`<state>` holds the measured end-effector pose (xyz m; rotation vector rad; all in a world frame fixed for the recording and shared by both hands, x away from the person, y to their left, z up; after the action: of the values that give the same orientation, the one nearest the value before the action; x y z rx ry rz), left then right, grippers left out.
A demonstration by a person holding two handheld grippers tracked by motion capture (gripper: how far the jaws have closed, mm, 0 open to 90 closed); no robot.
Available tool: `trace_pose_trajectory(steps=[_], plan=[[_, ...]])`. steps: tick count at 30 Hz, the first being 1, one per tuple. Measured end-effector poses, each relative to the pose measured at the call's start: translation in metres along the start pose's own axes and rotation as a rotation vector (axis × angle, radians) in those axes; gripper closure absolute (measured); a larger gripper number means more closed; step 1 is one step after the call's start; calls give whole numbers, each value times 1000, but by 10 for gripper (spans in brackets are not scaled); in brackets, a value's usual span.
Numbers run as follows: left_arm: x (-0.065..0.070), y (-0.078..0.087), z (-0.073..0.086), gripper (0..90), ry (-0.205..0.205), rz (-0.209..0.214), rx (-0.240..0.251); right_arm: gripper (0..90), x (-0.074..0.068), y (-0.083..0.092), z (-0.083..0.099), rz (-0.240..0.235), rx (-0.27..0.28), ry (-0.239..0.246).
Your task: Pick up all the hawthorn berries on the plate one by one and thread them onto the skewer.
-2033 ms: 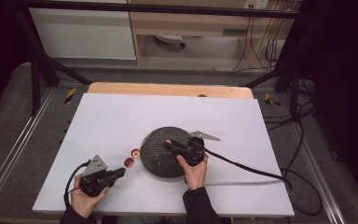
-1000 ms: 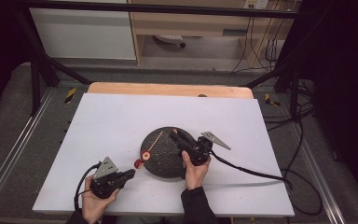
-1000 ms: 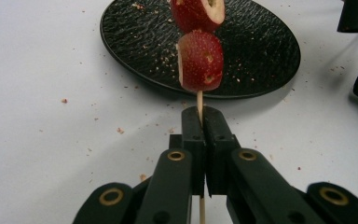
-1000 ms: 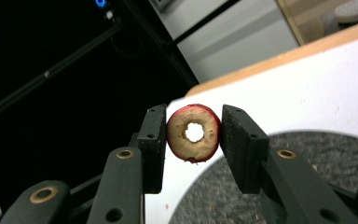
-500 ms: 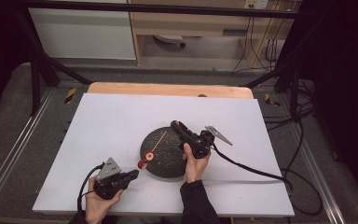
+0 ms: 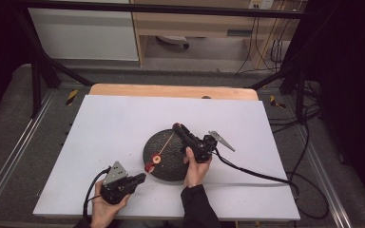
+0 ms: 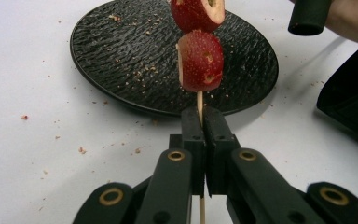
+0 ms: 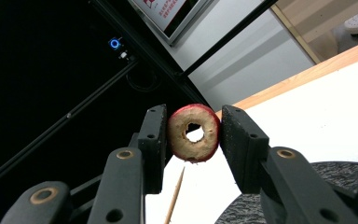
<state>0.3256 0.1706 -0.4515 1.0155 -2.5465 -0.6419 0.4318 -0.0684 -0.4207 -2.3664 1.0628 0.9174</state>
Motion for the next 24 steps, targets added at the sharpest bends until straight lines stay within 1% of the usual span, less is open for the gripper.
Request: trace_pose_trajectory(steps=[9, 13, 17, 19, 24], plan=[[2, -2, 0, 880, 9, 4, 5, 622, -1, 1, 1, -11, 10, -13], [4, -3, -1, 880, 14, 4, 17, 623, -1, 1, 2, -13, 14, -14], [4, -5, -1, 881, 31, 4, 20, 623, -1, 1, 4, -17, 16, -18], [5, -6, -2, 880, 46, 7, 26, 623, -1, 1, 4, -17, 19, -21], [9, -9, -4, 880, 60, 2, 46, 624, 0, 1, 6, -20, 28, -27]])
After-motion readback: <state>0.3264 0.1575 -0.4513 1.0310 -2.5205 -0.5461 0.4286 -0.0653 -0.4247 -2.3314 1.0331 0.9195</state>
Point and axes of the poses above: each handheld gripper's, and its own axes: y roughly backward along the jaws, z roughly out of its underside, x roughly to its right, the point moved 3 cm from there along -y, roughly forward along the jaws
